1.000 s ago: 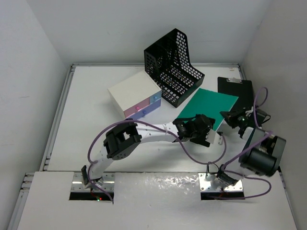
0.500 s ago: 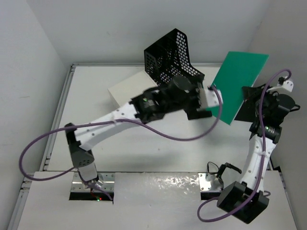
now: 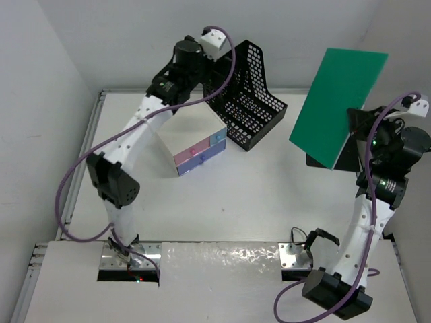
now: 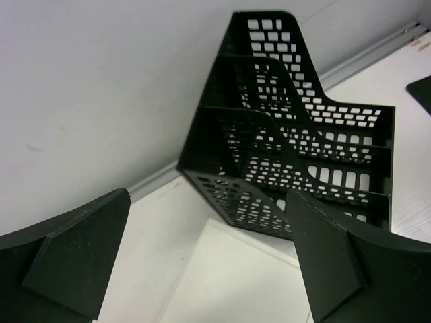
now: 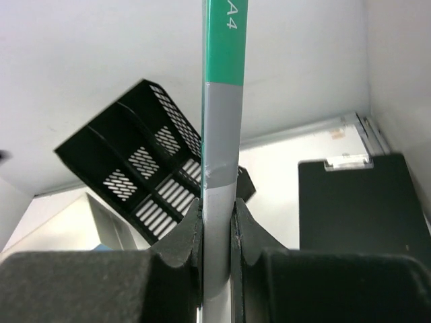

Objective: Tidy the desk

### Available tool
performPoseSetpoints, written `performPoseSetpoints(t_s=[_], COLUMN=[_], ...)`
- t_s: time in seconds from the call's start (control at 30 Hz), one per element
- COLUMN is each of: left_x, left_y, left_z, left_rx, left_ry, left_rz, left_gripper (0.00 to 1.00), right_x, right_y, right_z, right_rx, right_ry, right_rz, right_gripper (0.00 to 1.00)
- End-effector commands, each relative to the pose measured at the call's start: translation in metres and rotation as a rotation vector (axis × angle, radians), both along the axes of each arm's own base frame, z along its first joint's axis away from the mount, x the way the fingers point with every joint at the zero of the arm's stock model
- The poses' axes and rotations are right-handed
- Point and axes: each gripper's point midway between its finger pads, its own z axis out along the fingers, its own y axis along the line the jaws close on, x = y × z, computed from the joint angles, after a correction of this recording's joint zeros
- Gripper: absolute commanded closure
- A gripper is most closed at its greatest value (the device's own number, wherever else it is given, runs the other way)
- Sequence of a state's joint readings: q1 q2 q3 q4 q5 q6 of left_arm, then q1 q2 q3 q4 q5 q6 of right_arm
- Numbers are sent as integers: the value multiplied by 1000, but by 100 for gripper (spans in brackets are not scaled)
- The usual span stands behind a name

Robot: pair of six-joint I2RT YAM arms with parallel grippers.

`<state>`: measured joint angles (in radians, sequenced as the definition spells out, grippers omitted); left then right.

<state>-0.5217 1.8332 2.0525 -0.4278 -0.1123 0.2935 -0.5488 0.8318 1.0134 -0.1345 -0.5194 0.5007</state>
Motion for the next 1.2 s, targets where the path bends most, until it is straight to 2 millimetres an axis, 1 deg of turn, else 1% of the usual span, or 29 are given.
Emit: performPoseSetpoints(t_s=[0.0, 0.03, 0.07, 0.1, 0.13, 0.17, 0.2, 0.23, 0.27, 0.3, 0.37, 0.4, 0.47, 0.5, 0.53, 0.57, 0.63, 0.67, 0.7, 0.73, 0.77, 0.8, 0.87, 0.9, 0.93, 1.0, 1.03, 1.07, 1.17], left_x=[28, 36, 52, 60, 68, 77, 82, 86, 88, 90, 92, 92, 94, 95, 96, 97, 101, 102, 103, 105, 105, 105, 104, 102, 101, 99, 98, 96, 95], left_y=[-14, -14, -16, -10, -6, -4, 1, 6, 9, 11, 11, 10, 12, 14, 14, 14, 14, 14, 14, 20, 17, 19, 18, 18, 16, 12, 11, 8, 1], left_z=[7, 4, 3, -1, -3, -8, -11, -24, -21, -26, -40, -44, -54, -58, -69, -75, -95, -107, -114, -121, -128, -136, -143, -148, -148, -150, -150, -152, -157], left_rx=[-84, -83, -93, -99, -104, -111, -109, -93, -99, -83, -65, -60, -45, -36, -21, -11, 8, 6, 1, -11, -19, -16, -17, -14, -18, -24, -24, -24, -4], left_ry=[-41, -35, -40, -26, -28, -31, -33, -22, -44, -44, -18, -7, 9, 10, 27, 35, 71, 105, 124, 150, 168, 187, 201, 213, 214, 221, 223, 230, 226], left_rz=[45, 67, 83, 108, 131, 149, 170, 195, 208, 220, 227, 228, 238, 248, 249, 247, 241, 229, 220, 225, 203, 200, 182, 172, 160, 134, 126, 110, 52], left_gripper=[0, 0, 0, 0, 0, 0, 0, 0, 0, 0, 1, 1, 1, 1, 2, 2, 5, 10, 14, 18, 22, 31, 40, 49, 54, 65, 68, 76, 89], right_x=[-3, 0, 0, 0, 2, 2, 3, 4, 8, 8, 16, 18, 28, 31, 35, 43, 51, 57, 60, 61, 64, 65, 67, 69, 71, 76, 77, 78, 80], right_y=[15, 17, 20, 24, 30, 33, 35, 40, 40, 44, 45, 53, 56, 68, 71, 81, 88, 93, 95, 98, 102, 102, 104, 105, 107, 113, 116, 122, 129], right_z=[56, 55, 63, 72, 75, 82, 84, 87, 87, 91, 90, 89, 83, 81, 78, 73, 71, 63, 62, 66, 65, 66, 72, 75, 79, 78, 78, 77, 74], right_rx=[-104, -102, -128, -150, -162, -193, -205, -214, -229, -238, -245, -246, -263, -269, -297, -298, -318, -311, -315, -321, -326, -333, -334, -334, -337, -338, -340, -340, -345], right_ry=[-161, -157, -182, -210, -220, -243, -252, -260, -259, -269, -260, -260, -237, -231, -222, -201, -195, -165, -162, -170, -169, -174, -192, -207, -228, -237, -241, -243, -262], right_rz=[59, 76, 90, 104, 127, 136, 144, 159, 158, 170, 175, 198, 195, 223, 228, 245, 259, 275, 278, 281, 288, 286, 278, 277, 280, 297, 304, 318, 334], right_gripper=[100, 100, 100, 100, 100, 100, 100, 100, 100, 100, 100, 100, 100, 100, 100, 100, 100, 100, 100, 100, 100, 100, 100, 100, 100, 100, 100, 100, 100])
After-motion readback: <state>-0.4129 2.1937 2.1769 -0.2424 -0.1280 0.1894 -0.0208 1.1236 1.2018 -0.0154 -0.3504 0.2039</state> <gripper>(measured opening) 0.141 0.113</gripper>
